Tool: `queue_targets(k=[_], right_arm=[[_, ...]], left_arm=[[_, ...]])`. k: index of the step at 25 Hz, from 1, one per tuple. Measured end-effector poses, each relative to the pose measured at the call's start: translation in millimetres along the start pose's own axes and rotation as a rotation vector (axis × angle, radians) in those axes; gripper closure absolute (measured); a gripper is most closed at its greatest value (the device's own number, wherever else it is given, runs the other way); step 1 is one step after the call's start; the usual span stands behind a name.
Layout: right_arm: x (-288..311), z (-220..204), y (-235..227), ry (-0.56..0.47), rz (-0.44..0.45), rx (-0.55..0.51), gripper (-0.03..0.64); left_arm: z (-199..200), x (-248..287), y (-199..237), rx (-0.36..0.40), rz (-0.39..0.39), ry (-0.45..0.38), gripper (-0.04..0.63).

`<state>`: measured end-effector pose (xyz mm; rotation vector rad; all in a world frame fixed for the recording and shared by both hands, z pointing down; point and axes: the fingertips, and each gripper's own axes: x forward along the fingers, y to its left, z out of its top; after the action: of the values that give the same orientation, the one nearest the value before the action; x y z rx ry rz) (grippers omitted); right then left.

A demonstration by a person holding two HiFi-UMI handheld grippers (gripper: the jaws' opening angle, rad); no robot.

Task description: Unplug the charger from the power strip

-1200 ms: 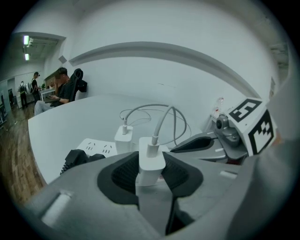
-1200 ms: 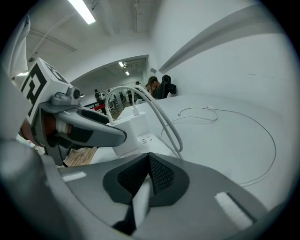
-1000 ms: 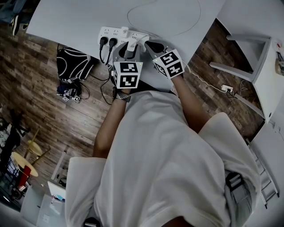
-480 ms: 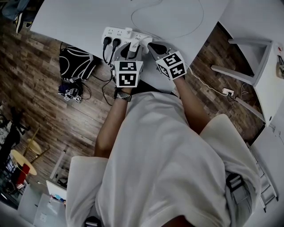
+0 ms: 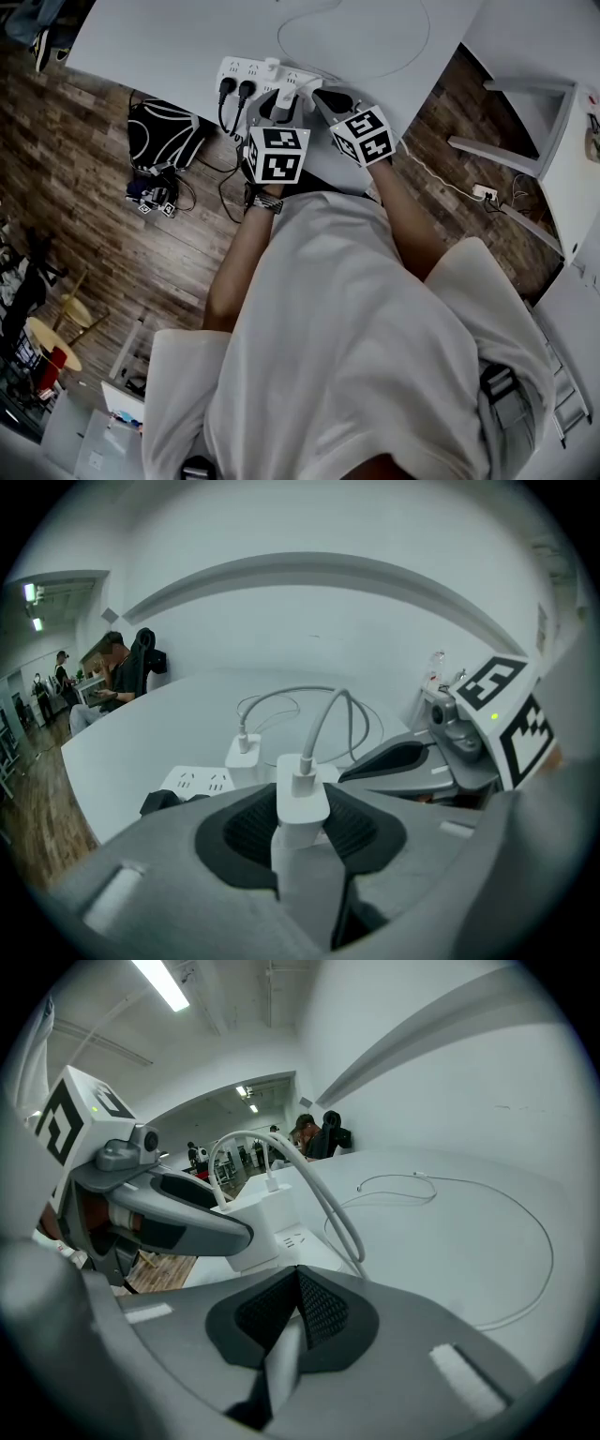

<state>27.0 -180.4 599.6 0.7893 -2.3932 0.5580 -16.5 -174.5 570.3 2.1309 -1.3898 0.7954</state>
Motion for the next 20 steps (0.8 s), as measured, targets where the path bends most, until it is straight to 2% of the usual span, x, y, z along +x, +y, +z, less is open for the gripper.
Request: queue_targets(k=[5,11,14,20], right_arm=[[0.2,0.1,1.1,-0.003,0.005,0.003,0.615],[-2.6,-1.3,-2.9,0.001,0.004,-0.001,0.615],[0.2,-0.7,1.3,-0.005,0.004,-0.002,0.615],[-0.1,-0.8,0.4,-0.008,0.005,-0.011,0.615]], left_arm=[[-0.2,-0.6,0.8,-0.01,-0.003,0.005,0.449],[0.1,0.7,1.8,-0.109,-0.038,-0.013,0.449],[-2.0,-1.6,5.7,-0.126,-0.045,-0.015,0.448],[-0.2,-0.7,0.5,-0.004,-0.017,0.013,0.449]])
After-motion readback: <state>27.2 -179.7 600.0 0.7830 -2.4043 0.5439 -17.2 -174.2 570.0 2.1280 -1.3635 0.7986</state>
